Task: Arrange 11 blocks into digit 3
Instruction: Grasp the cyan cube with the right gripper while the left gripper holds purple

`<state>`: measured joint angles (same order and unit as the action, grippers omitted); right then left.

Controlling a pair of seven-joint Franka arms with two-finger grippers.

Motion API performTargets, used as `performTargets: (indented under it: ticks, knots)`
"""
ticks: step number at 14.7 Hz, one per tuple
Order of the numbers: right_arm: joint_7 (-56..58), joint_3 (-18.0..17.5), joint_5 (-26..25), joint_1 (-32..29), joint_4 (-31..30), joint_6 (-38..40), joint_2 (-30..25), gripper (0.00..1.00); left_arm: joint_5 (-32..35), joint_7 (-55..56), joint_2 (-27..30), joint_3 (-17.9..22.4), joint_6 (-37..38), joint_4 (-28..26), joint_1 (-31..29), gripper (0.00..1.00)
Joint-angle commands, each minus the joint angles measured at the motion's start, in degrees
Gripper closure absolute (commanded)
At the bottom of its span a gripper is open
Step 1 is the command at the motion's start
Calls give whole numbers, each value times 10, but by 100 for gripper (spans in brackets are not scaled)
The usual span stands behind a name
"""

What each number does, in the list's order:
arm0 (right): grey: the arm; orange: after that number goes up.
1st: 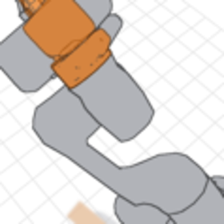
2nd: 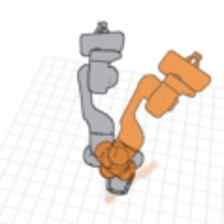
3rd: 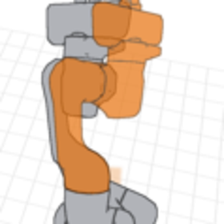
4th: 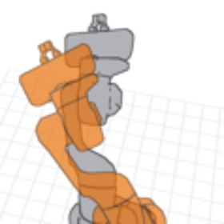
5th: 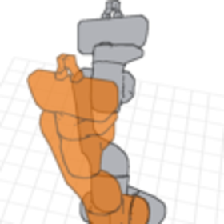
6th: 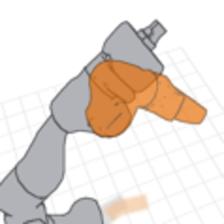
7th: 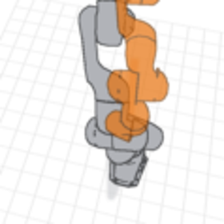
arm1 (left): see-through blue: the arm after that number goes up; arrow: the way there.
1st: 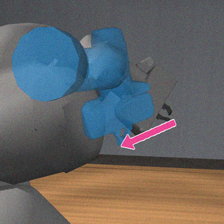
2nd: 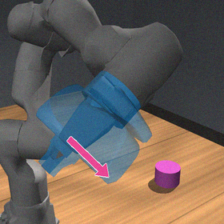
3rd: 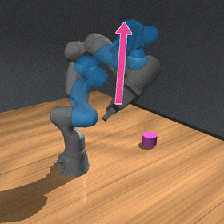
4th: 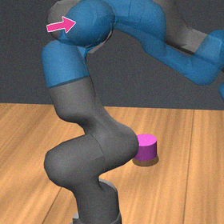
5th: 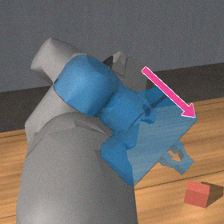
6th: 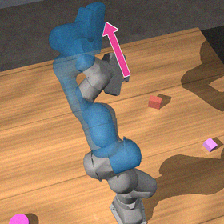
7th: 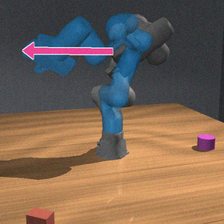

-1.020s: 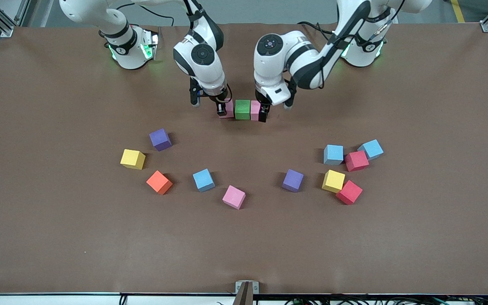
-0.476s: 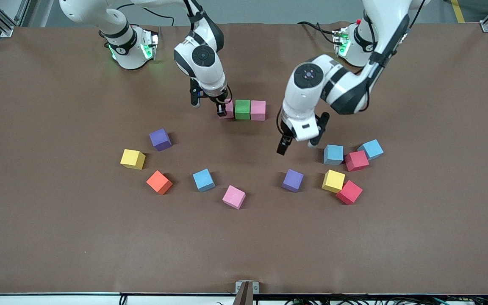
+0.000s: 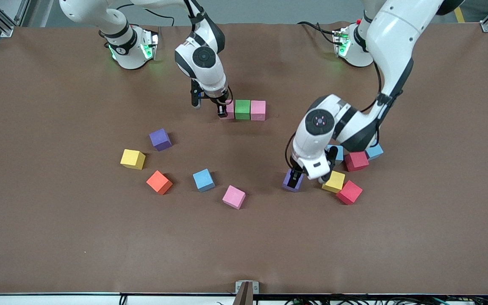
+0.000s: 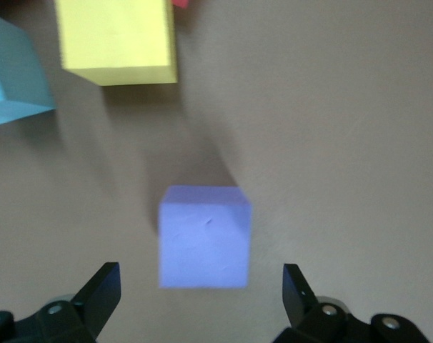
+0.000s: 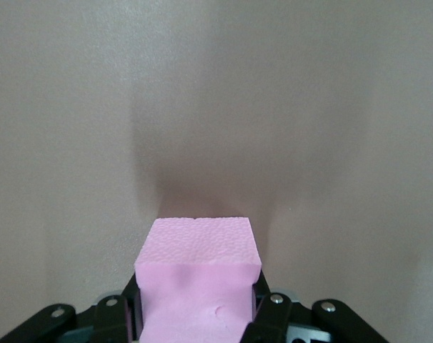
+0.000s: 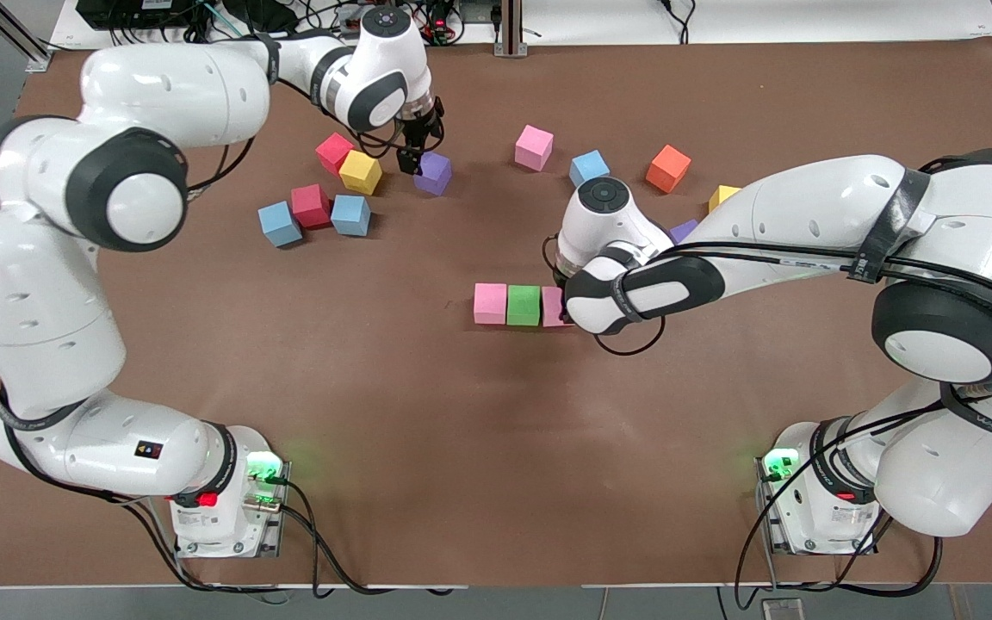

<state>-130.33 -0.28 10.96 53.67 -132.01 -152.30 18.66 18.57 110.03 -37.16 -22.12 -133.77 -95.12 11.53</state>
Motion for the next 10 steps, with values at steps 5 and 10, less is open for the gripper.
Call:
performTargets:
  ticks: [5, 10]
  knots:
    - [-5, 0, 13, 2, 10, -4, 9, 99, 6, -2, -52, -1, 25, 55, -1, 0]
    - [-5, 1, 12, 2, 11, -3, 10, 99, 6, -2, -62, -1, 25, 55, -2, 0]
